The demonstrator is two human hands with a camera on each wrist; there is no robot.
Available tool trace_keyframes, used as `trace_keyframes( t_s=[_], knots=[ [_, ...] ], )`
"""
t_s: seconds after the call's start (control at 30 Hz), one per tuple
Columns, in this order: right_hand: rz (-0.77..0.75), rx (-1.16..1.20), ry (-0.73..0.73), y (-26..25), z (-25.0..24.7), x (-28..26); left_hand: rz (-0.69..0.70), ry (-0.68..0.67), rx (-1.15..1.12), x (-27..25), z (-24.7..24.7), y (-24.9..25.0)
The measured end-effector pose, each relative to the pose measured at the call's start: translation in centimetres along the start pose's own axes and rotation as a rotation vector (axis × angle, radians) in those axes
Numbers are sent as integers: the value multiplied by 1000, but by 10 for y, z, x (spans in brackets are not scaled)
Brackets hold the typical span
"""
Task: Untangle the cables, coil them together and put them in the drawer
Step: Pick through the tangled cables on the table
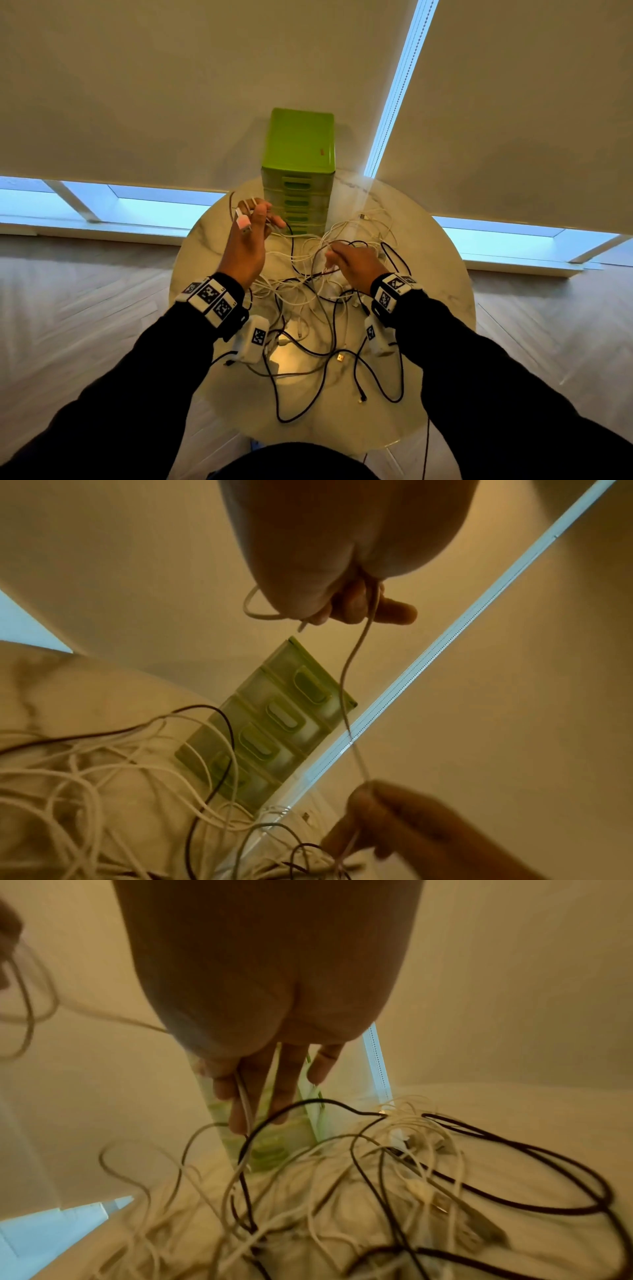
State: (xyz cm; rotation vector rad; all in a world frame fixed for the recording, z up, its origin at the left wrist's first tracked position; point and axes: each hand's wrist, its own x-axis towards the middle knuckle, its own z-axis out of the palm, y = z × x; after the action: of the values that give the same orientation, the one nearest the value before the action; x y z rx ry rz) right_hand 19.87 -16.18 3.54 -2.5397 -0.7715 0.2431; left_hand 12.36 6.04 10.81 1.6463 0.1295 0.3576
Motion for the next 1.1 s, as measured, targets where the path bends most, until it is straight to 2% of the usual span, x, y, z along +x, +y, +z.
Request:
trace_keyframes(
  t_s=[0.07, 0.13, 0.2, 0.27, 0.37, 0.43, 0.57, 0.63, 0.7, 0.83, 0.97, 1.1],
  knots=[
    [-24, 200, 116, -11, -15, 6, 37, -33, 84, -2, -5, -9],
    [-58, 333, 144, -29, -34, 12, 38, -80, 127, -6, -4, -14],
    [-114, 371, 165, -50, -52, 17, -4, -134, 125, -8, 3, -18],
    [-165, 366, 129, -67, -63, 18, -82, -155, 73, -9, 13, -16],
    [-240, 282, -29, -75, -66, 12, -148, -138, -60, -6, 25, -5],
    [-210, 228, -71, -69, -68, 2, -136, -122, -75, 0, 32, -2],
    [-11, 107, 53, -23, -81, -27, -192, -172, -206, 8, 51, 1],
    [184, 28, 49, 16, -86, -48, -191, -275, -255, 7, 67, 5],
    [375, 15, -21, 59, -83, -78, -188, -411, -291, 3, 90, 8],
    [589, 97, -102, 104, -62, -158, -255, -697, -307, -23, 147, 10],
    [578, -28, -27, 93, -41, -210, -265, -909, -246, -56, 188, -6],
    [411, 334, 43, 58, -33, -221, -299, -1012, -111, -84, 212, -10]
  ],
)
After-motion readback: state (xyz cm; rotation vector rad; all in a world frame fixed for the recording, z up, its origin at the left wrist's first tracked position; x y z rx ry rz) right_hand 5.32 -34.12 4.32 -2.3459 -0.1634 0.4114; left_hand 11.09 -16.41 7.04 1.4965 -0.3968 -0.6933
